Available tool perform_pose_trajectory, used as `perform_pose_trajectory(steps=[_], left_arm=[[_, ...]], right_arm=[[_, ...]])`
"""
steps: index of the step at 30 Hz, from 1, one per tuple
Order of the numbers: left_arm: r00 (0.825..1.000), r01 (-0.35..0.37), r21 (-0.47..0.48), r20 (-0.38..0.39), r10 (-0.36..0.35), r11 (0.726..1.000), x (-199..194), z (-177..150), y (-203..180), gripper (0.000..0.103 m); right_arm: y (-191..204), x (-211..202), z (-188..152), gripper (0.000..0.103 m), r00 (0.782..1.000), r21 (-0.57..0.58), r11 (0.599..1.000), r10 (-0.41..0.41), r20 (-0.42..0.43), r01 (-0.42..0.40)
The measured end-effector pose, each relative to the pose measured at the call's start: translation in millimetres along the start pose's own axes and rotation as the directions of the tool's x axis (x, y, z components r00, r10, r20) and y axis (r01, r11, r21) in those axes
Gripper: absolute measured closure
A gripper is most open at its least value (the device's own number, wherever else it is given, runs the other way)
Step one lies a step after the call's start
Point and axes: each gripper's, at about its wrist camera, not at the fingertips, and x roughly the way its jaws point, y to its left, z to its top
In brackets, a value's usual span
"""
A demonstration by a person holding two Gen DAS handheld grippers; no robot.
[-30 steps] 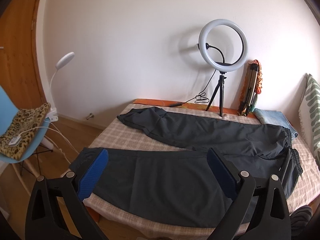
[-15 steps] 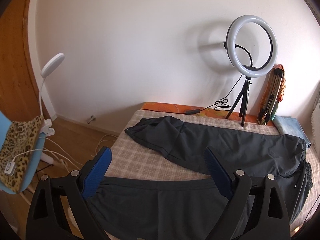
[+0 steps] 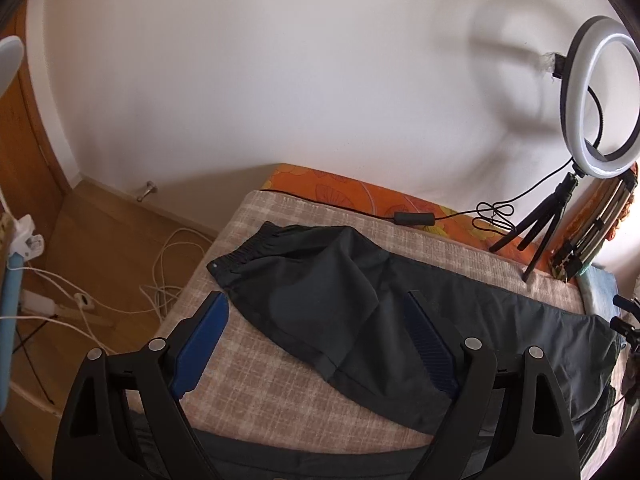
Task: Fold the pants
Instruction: 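Move the left tool to the waistband while the right tool reaches the trouser leg, then close the left tool on the waistband while the right tool grips the leg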
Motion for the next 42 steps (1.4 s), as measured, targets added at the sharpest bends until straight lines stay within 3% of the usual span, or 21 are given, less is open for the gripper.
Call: perform_pose_trajectory(steps=[8,13,17,20,27,32,33,36,38,42], left_arm=[[0.994,-0.077,-0.015,-0.074,0.076,0.997,87,30,21,0.015],[0.991,-0.071,-0.080,-0.122,0.061,0.994,134,40,40,0.015],[0.983,-0.128,-0.069,-0.142,0.117,0.989,164,45,42,0.015],[0.980,-0.147,-0.093,-0.150,0.132,0.985,179,46,45,0.015],[0.966,-0.197,-0.055,-0.180,0.184,0.979,201,41,42,0.015],[0.970,-0.207,-0.058,-0.142,0.197,0.977,202,41,37,0.015],[0.972,-0.203,-0.049,-0.128,0.195,0.978,203,40,36,0.017],[0.982,-0.171,-0.025,-0.089,0.168,0.985,199,38,30,0.035],[0.985,-0.153,0.002,-0.075,0.152,0.988,196,38,24,0.056],[0.986,-0.155,0.070,-0.057,0.159,0.985,193,38,11,0.080]], right_arm=[[-20,88,8,0.012,0.996,-0.021,1.000,0.007,-0.093,-0.009],[-25,120,9,0.012,0.990,-0.023,0.999,0.040,-0.136,-0.043],[-27,136,7,0.010,0.987,-0.036,0.997,0.057,-0.153,-0.063],[-31,146,5,0.009,0.983,-0.038,0.997,0.064,-0.169,-0.072],[-37,161,0,0.009,0.975,-0.064,0.994,0.074,-0.208,-0.089],[-35,163,0,0.008,0.976,-0.080,0.992,0.076,-0.205,-0.095],[-33,163,0,0.008,0.975,-0.095,0.991,0.070,-0.210,-0.091],[-21,163,-4,0.016,0.977,-0.145,0.987,0.037,-0.211,-0.069],[-16,159,-5,0.027,0.978,-0.160,0.985,0.028,-0.207,-0.062],[-5,152,-10,0.046,0.981,-0.179,0.982,0.027,-0.191,-0.062]])
